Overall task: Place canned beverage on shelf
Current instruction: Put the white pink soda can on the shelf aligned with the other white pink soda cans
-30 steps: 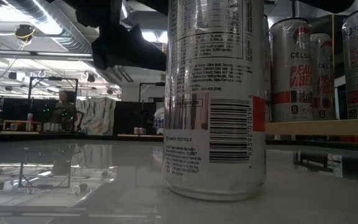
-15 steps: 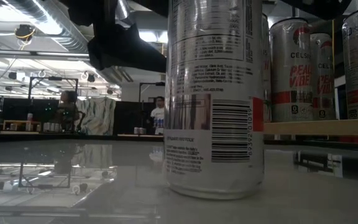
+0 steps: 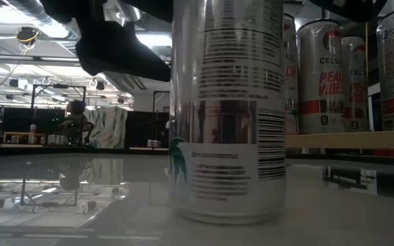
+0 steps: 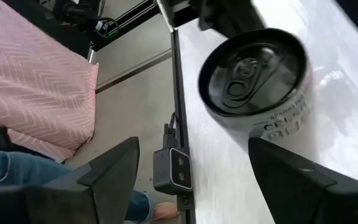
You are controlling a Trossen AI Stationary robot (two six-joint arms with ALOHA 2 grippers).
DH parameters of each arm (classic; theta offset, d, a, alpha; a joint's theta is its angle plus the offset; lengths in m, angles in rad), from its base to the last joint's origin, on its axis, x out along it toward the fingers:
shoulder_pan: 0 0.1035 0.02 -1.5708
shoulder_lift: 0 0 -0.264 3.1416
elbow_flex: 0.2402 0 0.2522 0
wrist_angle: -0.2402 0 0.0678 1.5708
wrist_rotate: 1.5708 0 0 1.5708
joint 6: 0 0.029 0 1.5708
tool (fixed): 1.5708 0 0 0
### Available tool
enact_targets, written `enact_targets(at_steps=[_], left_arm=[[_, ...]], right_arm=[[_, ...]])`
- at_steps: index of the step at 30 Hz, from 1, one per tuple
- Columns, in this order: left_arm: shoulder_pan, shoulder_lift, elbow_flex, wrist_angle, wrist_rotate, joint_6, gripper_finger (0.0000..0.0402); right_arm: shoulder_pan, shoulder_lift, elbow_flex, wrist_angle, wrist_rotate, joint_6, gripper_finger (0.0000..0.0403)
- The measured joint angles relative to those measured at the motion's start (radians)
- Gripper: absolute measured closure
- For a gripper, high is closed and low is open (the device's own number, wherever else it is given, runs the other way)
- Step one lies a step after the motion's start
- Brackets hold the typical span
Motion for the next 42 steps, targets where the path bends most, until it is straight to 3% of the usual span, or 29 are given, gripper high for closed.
enact_targets(at_steps=[13, 29, 42], left_arm=[[-0.041, 0.001, 0.000, 0.001, 0.007, -0.002, 0.0070], [-0.040, 0.002, 0.000, -0.087, 0.017, -0.002, 0.0070], [0.018, 0.002, 0.000, -0.095, -0.014, -0.003, 0.0070]], right_arm=[[-0.003, 0.000, 0.000, 0.005, 0.154, -0.001, 0.0107], [-0.008, -0.055, 0.000, -0.065, 0.104, -0.004, 0.0107], [0.018, -0.074, 0.000, -0.098, -0.009, 0.028, 0.0107]])
